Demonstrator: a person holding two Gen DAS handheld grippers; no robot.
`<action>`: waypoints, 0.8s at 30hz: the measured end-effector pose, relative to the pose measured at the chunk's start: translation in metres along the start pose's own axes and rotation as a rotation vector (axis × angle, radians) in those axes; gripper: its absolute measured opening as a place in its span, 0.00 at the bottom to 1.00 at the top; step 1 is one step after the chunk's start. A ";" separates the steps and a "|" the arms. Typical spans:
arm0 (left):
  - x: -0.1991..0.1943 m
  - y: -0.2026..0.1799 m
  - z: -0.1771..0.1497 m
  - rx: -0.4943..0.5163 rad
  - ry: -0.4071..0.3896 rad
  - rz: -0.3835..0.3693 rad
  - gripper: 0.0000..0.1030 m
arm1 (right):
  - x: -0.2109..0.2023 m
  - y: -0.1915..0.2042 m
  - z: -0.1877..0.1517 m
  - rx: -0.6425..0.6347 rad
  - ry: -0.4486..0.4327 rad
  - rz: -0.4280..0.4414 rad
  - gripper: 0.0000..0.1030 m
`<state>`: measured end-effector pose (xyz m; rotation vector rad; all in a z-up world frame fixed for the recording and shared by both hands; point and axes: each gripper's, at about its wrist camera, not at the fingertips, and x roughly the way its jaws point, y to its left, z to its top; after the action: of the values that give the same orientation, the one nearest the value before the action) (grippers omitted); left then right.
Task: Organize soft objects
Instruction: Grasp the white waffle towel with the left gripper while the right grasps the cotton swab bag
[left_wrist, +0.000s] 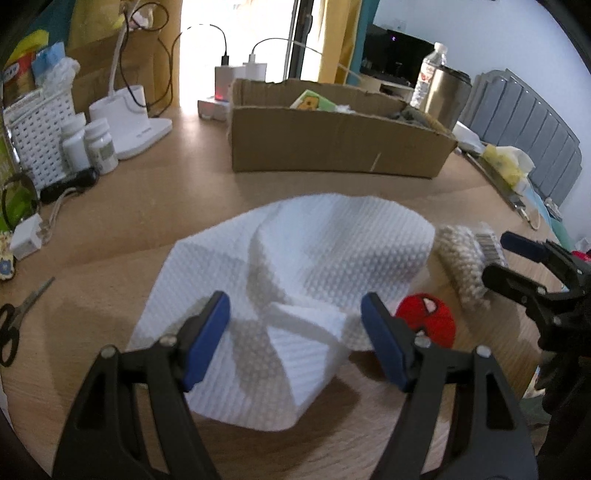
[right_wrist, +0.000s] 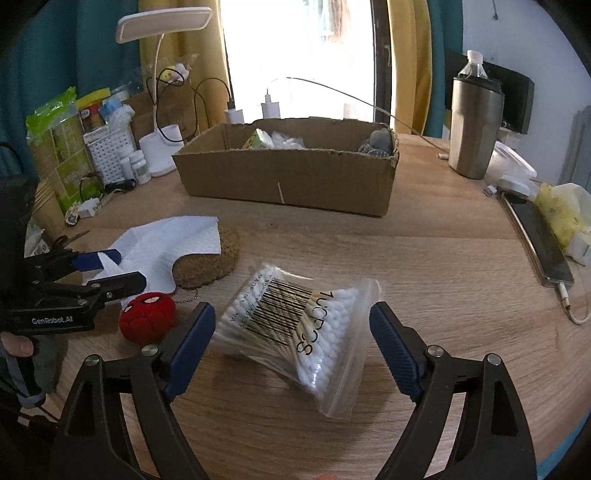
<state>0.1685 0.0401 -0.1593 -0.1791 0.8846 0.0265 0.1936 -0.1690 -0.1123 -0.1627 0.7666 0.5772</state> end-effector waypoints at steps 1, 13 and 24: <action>0.001 0.000 0.000 0.001 0.003 0.002 0.72 | 0.001 0.001 0.000 -0.002 0.001 0.003 0.85; 0.006 -0.015 -0.001 0.082 0.026 0.084 0.72 | 0.003 0.002 0.006 -0.010 -0.005 0.053 0.85; 0.000 -0.029 -0.007 0.130 0.000 0.008 0.27 | 0.009 -0.001 0.004 -0.016 0.021 0.059 0.85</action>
<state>0.1657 0.0102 -0.1599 -0.0541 0.8840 -0.0237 0.2019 -0.1650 -0.1155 -0.1613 0.7896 0.6385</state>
